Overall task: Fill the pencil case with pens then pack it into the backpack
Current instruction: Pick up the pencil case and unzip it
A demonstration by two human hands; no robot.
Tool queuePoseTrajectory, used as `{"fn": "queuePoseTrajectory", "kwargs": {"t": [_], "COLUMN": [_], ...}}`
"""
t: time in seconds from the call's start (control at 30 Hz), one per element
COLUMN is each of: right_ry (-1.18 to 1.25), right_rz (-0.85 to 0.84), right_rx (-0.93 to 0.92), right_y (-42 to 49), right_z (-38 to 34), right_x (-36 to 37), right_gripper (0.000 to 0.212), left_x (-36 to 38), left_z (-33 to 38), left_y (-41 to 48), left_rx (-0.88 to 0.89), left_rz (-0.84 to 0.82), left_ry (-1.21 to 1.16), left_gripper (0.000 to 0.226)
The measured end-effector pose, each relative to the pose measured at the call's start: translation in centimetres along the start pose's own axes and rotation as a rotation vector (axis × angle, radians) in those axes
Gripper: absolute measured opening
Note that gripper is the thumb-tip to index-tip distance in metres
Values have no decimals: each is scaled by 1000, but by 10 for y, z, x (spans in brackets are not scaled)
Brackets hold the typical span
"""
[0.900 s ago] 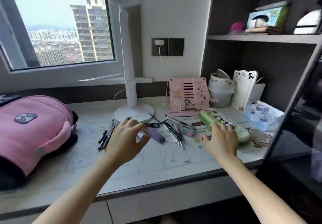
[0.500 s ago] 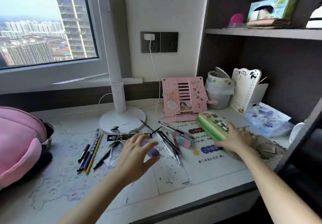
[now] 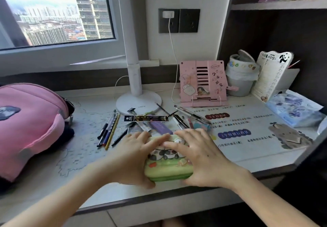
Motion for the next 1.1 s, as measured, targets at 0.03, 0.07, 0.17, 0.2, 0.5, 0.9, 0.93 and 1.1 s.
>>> {"fn": "queuePoseTrajectory", "kwargs": {"t": [0.03, 0.07, 0.17, 0.2, 0.5, 0.9, 0.93, 1.1], "right_ry": [154, 398, 1262, 1443, 1872, 883, 689, 105], "right_rz": [-6, 22, 346, 427, 310, 284, 315, 506], "right_rx": [54, 136, 418, 467, 425, 596, 554, 339], "right_y": [-1, -5, -17, -21, -22, -23, -22, -10], "right_z": [8, 16, 46, 53, 43, 74, 69, -15], "right_x": [3, 4, 5, 10, 44, 1, -13, -37], "right_gripper": [86, 85, 50, 45, 37, 17, 17, 10], "left_x": [0, 1, 5, 6, 7, 13, 13, 14], "left_z": [-7, -15, -31, -31, -18, -48, -50, -34], "left_y": [-2, -5, -18, -21, -33, -24, -24, -18], "left_rx": [-12, -30, -78, -79, 27, -182, -217, -391], "left_rz": [-25, -65, -256, -310, -470, -415, -379, -118], "left_ry": [-39, -108, -460, -546, -782, -795, -783, -809], "left_gripper": [116, 113, 101, 98, 92, 87, 86, 102]}}
Point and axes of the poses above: each hand's wrist, its own y-axis towards the middle knuckle, its own x-axis out of the palm, z = x × y, the point moved 7 cm from there along y, towards the middle knuckle, and after that the axes turned 12 degrees about -x, right-handed, at the moved point
